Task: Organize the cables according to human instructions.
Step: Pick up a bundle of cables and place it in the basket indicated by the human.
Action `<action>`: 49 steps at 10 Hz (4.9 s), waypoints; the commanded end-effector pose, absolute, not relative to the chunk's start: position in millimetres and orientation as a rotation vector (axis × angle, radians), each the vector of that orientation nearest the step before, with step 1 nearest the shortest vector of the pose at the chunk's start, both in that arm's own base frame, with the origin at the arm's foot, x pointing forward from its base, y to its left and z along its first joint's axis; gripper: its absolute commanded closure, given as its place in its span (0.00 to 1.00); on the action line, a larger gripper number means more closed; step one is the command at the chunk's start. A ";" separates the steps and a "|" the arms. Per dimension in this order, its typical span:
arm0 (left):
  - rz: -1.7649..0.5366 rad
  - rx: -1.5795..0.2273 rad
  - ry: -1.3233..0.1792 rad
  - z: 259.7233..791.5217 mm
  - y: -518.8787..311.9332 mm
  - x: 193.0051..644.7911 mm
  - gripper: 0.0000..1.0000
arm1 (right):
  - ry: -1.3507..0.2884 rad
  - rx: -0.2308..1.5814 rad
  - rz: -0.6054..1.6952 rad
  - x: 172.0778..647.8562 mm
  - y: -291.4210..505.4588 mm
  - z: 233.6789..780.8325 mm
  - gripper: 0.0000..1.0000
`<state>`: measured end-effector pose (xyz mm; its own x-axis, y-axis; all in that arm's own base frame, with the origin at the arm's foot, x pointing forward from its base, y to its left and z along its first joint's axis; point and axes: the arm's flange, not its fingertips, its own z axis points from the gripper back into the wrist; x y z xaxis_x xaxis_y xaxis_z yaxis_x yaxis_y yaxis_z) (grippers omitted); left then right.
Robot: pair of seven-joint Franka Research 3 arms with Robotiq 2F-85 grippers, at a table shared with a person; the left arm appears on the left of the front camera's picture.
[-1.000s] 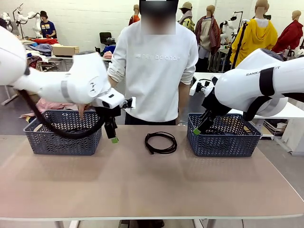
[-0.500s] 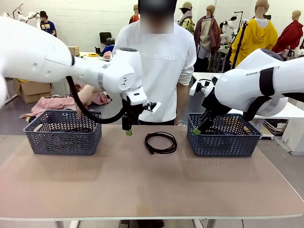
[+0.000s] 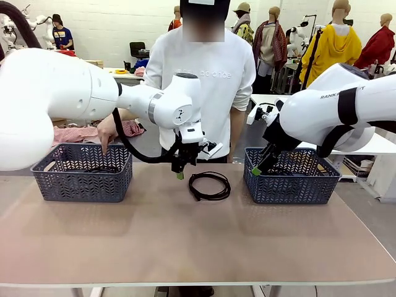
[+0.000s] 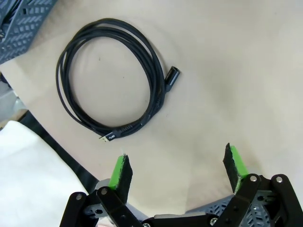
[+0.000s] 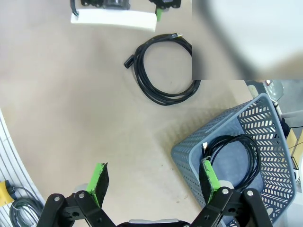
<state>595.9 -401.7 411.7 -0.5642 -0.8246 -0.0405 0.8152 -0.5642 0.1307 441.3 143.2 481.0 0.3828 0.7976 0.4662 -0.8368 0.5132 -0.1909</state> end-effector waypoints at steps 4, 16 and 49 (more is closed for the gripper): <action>-2.168 0.127 -0.121 414.9 -398.0 592.6 0.00 | -0.549 0.076 1.037 440.9 143.4 481.7 0.00; -2.418 0.158 -0.108 373.0 -416.7 615.8 0.00 | -0.549 0.076 1.037 440.9 143.4 481.7 0.00; -2.210 0.107 -0.029 390.5 -410.4 611.7 1.00 | -0.549 0.076 1.037 440.9 143.4 481.7 0.00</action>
<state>628.2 -420.1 367.6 -0.6777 -0.7304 -0.0846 0.7273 -0.6828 0.0695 441.4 143.1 480.9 0.3829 0.7975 0.4662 -0.8368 0.5133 -0.1907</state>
